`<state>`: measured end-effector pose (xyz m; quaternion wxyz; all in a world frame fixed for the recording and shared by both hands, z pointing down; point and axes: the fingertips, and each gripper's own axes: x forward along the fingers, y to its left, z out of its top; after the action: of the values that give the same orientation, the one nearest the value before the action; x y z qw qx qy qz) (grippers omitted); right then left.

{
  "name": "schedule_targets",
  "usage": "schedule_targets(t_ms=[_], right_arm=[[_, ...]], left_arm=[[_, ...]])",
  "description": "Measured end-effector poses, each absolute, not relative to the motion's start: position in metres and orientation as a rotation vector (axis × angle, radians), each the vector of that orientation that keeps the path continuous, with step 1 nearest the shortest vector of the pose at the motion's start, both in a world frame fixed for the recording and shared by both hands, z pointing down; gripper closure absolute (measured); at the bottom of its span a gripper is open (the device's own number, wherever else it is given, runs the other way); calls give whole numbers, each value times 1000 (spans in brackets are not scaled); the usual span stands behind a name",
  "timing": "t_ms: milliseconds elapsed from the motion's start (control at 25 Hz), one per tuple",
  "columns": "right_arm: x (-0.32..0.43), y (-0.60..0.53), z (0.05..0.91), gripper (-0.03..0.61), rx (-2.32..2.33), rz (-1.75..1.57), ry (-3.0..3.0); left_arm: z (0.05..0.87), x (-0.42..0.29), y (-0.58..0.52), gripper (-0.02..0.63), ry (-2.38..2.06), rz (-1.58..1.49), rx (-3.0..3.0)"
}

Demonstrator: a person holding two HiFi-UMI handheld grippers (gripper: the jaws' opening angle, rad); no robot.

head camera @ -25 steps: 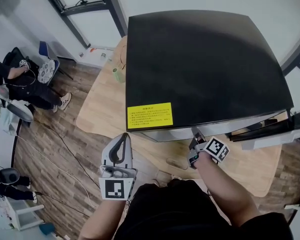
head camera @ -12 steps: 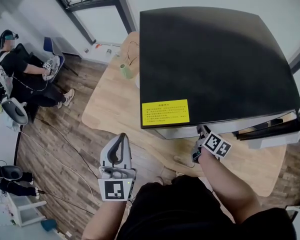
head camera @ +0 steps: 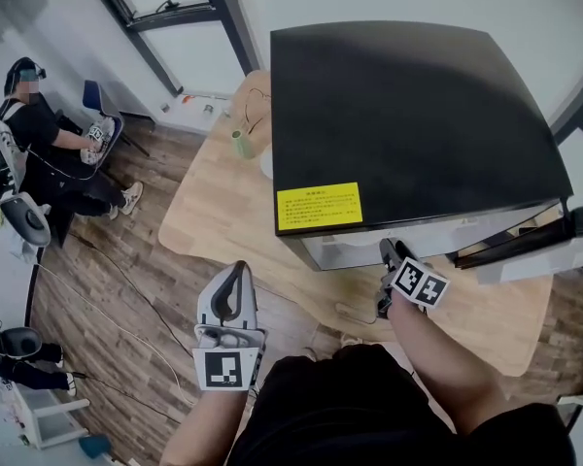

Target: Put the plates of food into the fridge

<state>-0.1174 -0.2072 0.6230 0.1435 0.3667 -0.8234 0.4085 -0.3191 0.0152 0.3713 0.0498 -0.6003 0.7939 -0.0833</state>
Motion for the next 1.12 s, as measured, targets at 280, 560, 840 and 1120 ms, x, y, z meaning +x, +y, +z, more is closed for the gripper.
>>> schedule_targets(t_ms=[280,560,840,1120], right_arm=[[-93,-185,575,383,945,834,-2582],[-49,-171,487,385,913,506,-2779],[-15,-168,428,546,893,405,-2883],[11,-171,407,555,865,389,-2903]], left_arm=[[375,-297,10,610,2390,-222,-1915],[377,-260,2,611,2317,-171,-2053],[373,-227,-21,610,2256,-116,-2128],[383,-204,-36,611,2241,-165,-2142]])
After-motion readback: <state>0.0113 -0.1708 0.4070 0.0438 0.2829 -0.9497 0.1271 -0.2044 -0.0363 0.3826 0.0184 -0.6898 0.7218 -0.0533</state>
